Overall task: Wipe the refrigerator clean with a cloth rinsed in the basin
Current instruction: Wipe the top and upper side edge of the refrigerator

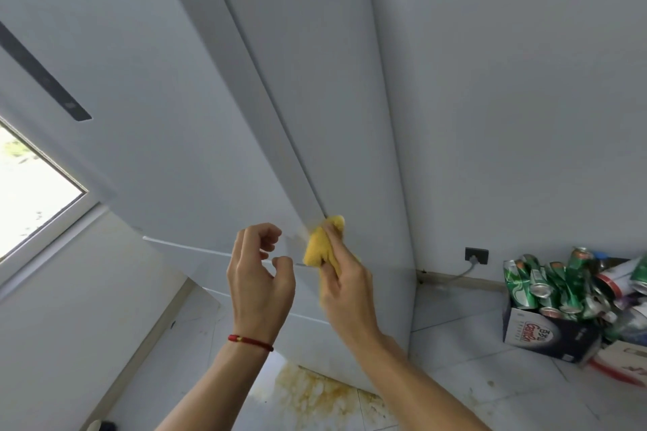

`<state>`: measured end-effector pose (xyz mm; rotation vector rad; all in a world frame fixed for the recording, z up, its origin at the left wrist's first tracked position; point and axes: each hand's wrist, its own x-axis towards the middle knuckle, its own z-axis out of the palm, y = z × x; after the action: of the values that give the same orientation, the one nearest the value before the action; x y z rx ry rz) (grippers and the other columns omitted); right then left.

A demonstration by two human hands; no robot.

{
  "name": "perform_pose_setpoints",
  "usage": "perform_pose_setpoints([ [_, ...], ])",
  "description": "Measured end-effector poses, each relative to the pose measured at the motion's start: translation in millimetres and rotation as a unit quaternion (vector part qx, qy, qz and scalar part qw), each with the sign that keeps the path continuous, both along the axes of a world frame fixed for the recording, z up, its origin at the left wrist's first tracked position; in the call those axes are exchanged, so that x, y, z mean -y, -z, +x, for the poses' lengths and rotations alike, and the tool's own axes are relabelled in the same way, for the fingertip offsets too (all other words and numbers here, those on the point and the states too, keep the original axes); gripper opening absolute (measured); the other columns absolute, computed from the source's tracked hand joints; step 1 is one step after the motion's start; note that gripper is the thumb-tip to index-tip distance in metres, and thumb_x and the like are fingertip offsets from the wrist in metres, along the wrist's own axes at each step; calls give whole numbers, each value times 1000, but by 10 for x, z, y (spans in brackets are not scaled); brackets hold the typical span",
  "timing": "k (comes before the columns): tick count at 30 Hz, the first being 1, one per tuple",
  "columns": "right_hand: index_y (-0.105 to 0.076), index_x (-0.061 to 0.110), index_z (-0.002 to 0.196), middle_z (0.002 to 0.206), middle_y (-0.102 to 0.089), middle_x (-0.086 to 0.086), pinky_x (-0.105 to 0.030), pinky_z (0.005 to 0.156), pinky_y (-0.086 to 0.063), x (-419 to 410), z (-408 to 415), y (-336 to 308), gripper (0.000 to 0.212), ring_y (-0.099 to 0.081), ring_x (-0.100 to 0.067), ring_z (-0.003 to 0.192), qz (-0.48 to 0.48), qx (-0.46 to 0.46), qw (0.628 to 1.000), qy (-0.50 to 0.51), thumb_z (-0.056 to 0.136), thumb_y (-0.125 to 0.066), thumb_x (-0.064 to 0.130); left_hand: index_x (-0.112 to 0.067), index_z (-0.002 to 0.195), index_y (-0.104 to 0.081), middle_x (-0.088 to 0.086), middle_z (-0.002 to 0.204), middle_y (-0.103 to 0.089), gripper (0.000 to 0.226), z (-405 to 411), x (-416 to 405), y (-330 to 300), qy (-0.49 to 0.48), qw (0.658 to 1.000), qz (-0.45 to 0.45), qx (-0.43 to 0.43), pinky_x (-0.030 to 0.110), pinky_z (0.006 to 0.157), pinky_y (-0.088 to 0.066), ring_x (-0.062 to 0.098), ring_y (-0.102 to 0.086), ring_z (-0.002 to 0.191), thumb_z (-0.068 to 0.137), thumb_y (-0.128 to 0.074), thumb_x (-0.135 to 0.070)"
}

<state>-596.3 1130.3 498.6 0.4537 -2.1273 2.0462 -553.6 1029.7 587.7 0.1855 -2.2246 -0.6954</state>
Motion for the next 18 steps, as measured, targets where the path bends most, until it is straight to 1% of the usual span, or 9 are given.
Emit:
perform_pose_setpoints([
  [2, -38, 27, 160, 133, -59, 8, -11, 95, -49, 93, 4, -128, 58, -60, -3, 110, -8, -22, 1000, -2, 102, -44, 30, -16, 99, -58, -3, 93, -59, 45, -11, 28, 33, -7, 1000, -1, 7, 20, 76, -47, 5, -56, 90, 70, -60, 18],
  [4, -30, 28, 163, 151, -52, 5, -13, 106, -43, 82, 47, 76, 62, -56, -8, 126, 22, -42, 999, -1, 104, -50, 26, -17, 99, -58, -3, 93, -59, 45, 12, 60, 60, -7, 1000, 4, 13, 24, 75, -49, 7, -57, 89, 70, -59, 18],
  [7, -23, 34, 161, 140, -62, -11, -8, 91, -41, -12, 49, 591, 68, -65, -25, 119, 84, 34, 996, -6, 105, -55, 13, -17, 99, -58, -3, 94, -59, 44, 45, 120, 97, -1, 1000, 9, 23, 27, 75, -51, 9, -58, 90, 71, -58, 17],
  [9, -15, 33, 161, 131, -65, -20, -13, 85, -39, -59, 33, 694, 71, -66, -33, 112, 99, 82, 991, -23, 105, -52, 9, -18, 99, -58, -4, 94, -59, 44, 64, 140, 127, 2, 999, 12, 32, 26, 75, -50, 10, -58, 90, 71, -59, 16],
  [12, -20, 40, 161, 126, -65, -8, -20, 87, -42, -78, 40, 538, 66, -61, -12, 104, 91, 75, 992, -36, 108, -47, 11, -18, 99, -58, -4, 94, -60, 43, 74, 144, 206, 9, 998, 13, 55, 18, 73, -46, 10, -57, 89, 71, -59, 15],
  [13, -20, 38, 162, 138, -60, -4, -20, 90, -43, -51, 55, 393, 66, -58, -8, 109, 83, 55, 994, -33, 108, -46, 12, -18, 99, -58, -4, 94, -60, 42, 77, 144, 236, 15, 998, 13, 56, 16, 73, -46, 9, -57, 88, 72, -59, 14],
  [15, -16, 32, 165, 164, -35, 6, -23, 104, -43, 69, 71, 121, 66, -49, -8, 134, 69, -9, 997, -17, 109, -45, 13, -18, 98, -59, -6, 94, -61, 41, 69, 179, 293, 32, 997, 16, 62, 17, 75, -46, 9, -58, 88, 72, -60, 14],
  [16, -13, 29, 166, 171, -21, 8, -26, 113, -40, 140, 57, 11, 67, -39, -11, 147, 54, -35, 998, -7, 109, -45, 14, -18, 98, -59, -6, 94, -62, 41, 49, 219, 331, 44, 997, 19, 67, 17, 76, -46, 9, -59, 89, 72, -60, 14],
  [18, -8, 26, 167, 174, -3, 10, -27, 121, -31, 227, -21, -87, 69, -20, -15, 158, 40, -72, 997, -4, 110, -44, 14, -18, 98, -61, -7, 94, -64, 42, 33, 271, 395, 53, 996, 23, 69, 12, 77, -43, 8, -60, 89, 72, -58, 14],
])
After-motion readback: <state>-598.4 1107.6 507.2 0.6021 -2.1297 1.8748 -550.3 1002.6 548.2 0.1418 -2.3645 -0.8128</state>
